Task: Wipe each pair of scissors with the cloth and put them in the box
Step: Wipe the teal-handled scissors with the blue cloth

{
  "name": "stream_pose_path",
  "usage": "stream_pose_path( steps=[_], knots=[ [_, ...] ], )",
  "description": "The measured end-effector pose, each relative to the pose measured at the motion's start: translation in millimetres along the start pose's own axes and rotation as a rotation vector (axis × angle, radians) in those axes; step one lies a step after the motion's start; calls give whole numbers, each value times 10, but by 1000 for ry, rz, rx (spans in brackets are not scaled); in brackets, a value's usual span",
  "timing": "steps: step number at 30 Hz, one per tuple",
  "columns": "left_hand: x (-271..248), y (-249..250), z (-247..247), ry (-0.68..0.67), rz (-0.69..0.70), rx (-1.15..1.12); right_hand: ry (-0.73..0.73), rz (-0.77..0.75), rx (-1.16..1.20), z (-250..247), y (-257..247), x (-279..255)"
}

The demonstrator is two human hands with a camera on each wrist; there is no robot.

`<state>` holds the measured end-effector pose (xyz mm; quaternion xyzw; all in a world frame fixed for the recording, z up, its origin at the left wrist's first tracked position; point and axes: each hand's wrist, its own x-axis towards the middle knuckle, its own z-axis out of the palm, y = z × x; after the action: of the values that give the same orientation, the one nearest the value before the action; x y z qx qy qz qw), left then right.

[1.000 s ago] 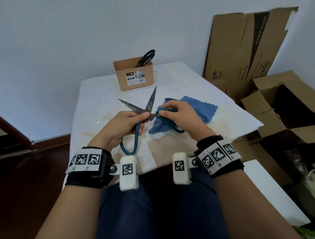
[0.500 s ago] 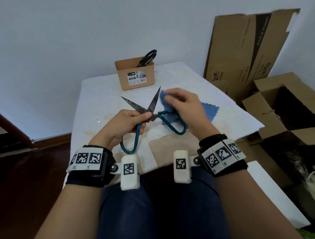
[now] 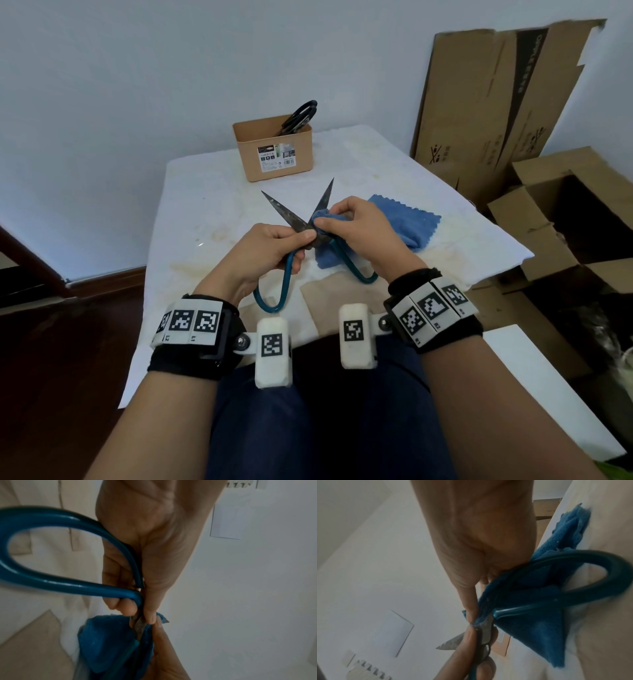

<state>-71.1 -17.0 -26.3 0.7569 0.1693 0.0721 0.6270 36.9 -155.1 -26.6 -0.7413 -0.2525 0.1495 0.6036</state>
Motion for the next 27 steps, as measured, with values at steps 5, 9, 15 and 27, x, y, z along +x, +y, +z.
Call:
stream_pose_path(
  steps=[5,9,15,27],
  knots=[
    [-3,1,8,-15,7,-1,-69,6,-61,-3,-17,32],
    [3,41,13,-23,23,8,-29,-47,-101,25,-6,23],
    [22,48,52,-31,29,0,-4,-84,-191,-9,-16,3],
    [38,45,82,-23,14,-30,46,-155,-366,-19,-51,3]
  ],
)
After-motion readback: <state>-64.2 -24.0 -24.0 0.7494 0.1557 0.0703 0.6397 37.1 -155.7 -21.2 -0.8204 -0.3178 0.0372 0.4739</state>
